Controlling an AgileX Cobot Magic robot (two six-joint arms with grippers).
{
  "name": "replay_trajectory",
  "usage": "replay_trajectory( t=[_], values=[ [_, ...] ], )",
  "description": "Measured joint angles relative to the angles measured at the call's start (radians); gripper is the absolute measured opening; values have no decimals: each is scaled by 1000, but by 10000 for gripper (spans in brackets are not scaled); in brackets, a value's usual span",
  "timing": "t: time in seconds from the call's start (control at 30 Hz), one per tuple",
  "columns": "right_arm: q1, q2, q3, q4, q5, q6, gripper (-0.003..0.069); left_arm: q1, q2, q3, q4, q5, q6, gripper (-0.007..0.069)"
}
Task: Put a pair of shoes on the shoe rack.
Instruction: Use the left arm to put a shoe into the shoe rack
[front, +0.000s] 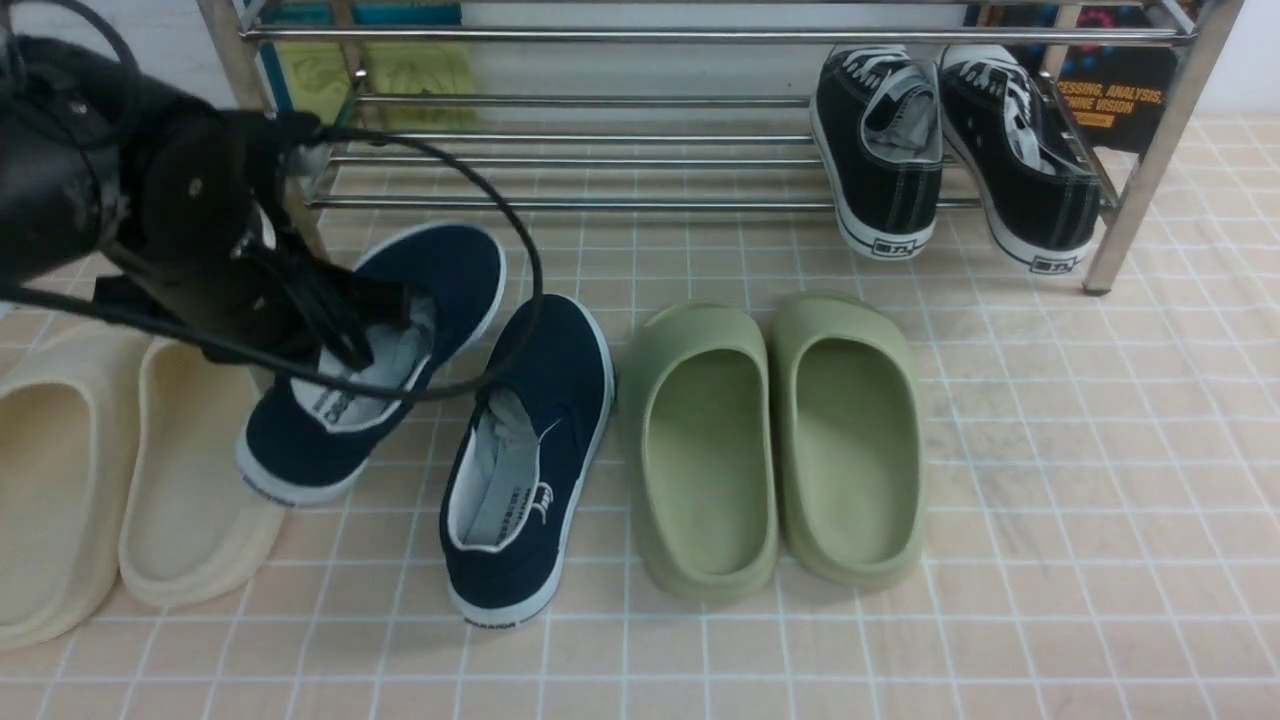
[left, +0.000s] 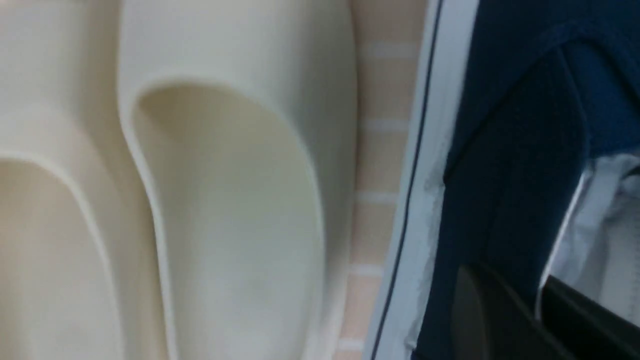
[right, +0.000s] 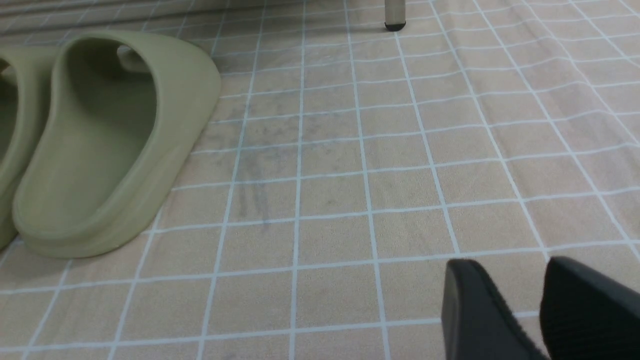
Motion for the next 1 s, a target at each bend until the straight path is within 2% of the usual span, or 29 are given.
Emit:
replay_trajectory(
  t=[0.13, 0.4, 0.67, 0.83, 0.93, 1.0],
  values=[
    [0, 0, 0, 0, 0, 0, 239, 0, 42, -111, -9, -8, -28, 55],
    [0, 0, 0, 0, 0, 0, 239, 1, 311, -412, -3, -29, -47, 55],
    [0, 0, 0, 0, 0, 0, 239, 13, 582, -734, 52, -34, -153, 55],
    [0, 0, 0, 0, 0, 1, 239, 44, 642, -819, 57, -35, -201, 57],
    [0, 0, 0, 0, 0, 1, 239, 58, 660, -828, 57, -60, -201, 87],
    [0, 0, 0, 0, 0, 1, 239, 65, 663, -830, 48, -66, -199, 141]
  ],
)
